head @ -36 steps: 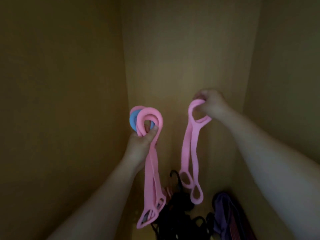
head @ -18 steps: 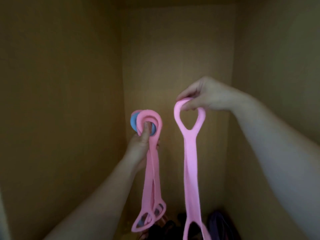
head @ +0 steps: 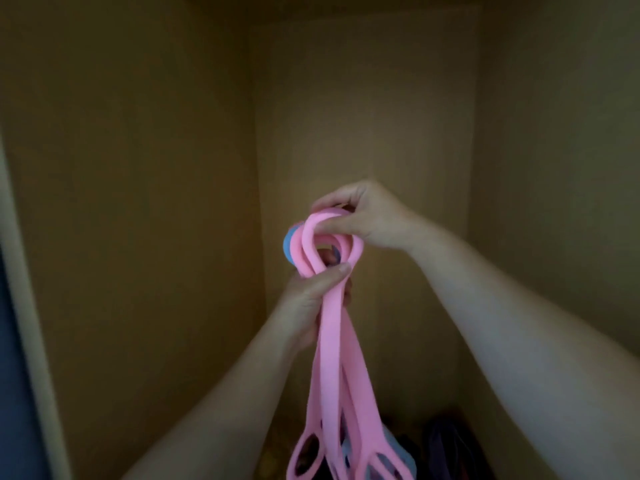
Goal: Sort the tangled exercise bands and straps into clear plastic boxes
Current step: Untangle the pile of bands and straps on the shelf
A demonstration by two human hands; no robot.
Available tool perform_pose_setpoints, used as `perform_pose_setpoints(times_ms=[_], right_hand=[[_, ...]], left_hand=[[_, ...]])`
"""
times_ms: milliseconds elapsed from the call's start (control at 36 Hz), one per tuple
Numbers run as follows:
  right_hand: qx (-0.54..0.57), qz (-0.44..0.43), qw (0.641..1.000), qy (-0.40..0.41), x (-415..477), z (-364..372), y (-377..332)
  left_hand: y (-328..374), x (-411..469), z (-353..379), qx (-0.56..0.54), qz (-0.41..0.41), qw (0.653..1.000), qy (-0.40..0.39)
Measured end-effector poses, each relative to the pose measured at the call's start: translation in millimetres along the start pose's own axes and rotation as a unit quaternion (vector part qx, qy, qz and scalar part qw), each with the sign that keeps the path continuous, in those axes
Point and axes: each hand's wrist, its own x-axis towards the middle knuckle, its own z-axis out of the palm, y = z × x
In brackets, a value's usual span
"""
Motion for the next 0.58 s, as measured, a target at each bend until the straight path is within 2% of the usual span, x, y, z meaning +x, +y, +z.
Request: perform_pose_setpoints(times_ms=[222, 361, 417, 472, 583], right_hand=[[0.029, 0.011, 0.999, -0.01, -2.6, 11.6, 7.8], [0.005, 0.086, 0.996, -0.034, -8.7, 14.1, 24.3], [0.063, 0.127, 0.989, -0.047, -13.7, 16.5, 30.8], [0.131, 0.131, 0.982, -0.043, -18.9, 20.4, 36.1], [0.199, 0.103, 0.974, 0.037, -23.2, 32.4, 48.9]], left_hand=[[5.6, -5.2, -2.7, 0.024, -0.014, 1.0, -0.01], [3.0, -9.6, -11.5, 0.079, -0.03, 0.996, -0.016], [1.2, -12.1, -11.6, 0.1, -0.026, 0.994, -0.021], [-2.3, -13.8, -12.5, 0.122, -0.025, 0.992, -0.026], [-10.7, -17.9, -15.8, 0.154, -0.034, 0.987, -0.002]])
